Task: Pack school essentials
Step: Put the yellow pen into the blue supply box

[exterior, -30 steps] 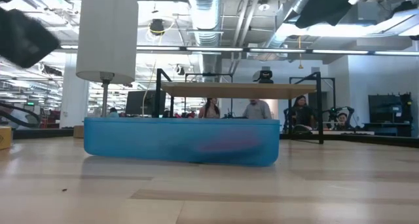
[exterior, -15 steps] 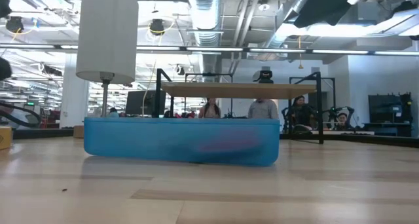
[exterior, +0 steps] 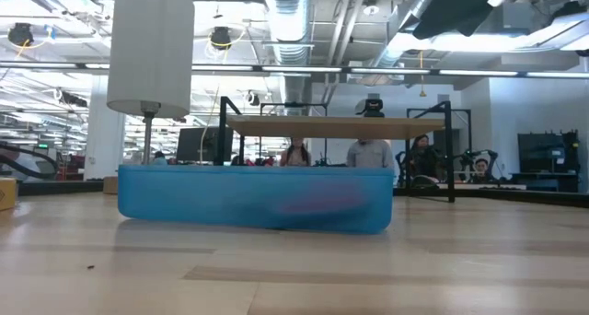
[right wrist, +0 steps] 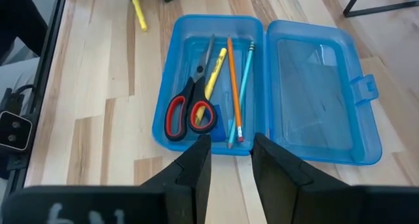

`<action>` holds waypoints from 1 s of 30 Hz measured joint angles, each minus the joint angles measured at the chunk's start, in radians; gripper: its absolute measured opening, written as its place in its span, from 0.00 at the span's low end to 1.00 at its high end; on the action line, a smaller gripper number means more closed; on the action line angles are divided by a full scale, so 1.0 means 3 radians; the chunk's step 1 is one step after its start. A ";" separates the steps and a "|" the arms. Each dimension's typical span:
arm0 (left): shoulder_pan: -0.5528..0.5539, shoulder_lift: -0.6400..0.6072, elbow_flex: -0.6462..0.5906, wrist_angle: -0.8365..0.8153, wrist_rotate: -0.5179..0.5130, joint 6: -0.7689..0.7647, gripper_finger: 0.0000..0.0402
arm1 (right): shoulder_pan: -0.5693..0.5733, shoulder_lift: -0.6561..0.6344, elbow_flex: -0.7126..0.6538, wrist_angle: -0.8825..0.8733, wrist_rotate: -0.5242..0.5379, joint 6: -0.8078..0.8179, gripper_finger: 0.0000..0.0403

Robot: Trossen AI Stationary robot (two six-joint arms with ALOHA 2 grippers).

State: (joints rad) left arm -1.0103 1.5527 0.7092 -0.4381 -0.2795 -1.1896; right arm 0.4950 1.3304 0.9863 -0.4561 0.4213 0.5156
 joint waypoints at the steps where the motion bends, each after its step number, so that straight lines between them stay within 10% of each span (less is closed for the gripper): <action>1: 0.0000 0.0030 -0.0013 0.0006 0.0024 -0.0024 0.21 | 0.0000 0.0000 0.0000 0.0000 0.0000 0.0000 0.32; 19: 0.0001 0.0152 0.0001 -0.0053 0.0068 -0.0111 0.03 | 0.0000 0.0000 0.0001 -0.0001 -0.0001 -0.0001 0.32; 30: 0.0202 -0.0073 0.0499 -0.0736 -0.0418 0.0710 0.00 | -0.0003 0.0000 0.0003 -0.0006 -0.0001 -0.0009 0.32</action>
State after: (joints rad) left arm -0.9498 1.5309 0.8588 -0.6589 -0.4048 -0.9765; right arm 0.4940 1.3304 0.9871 -0.4578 0.4210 0.5129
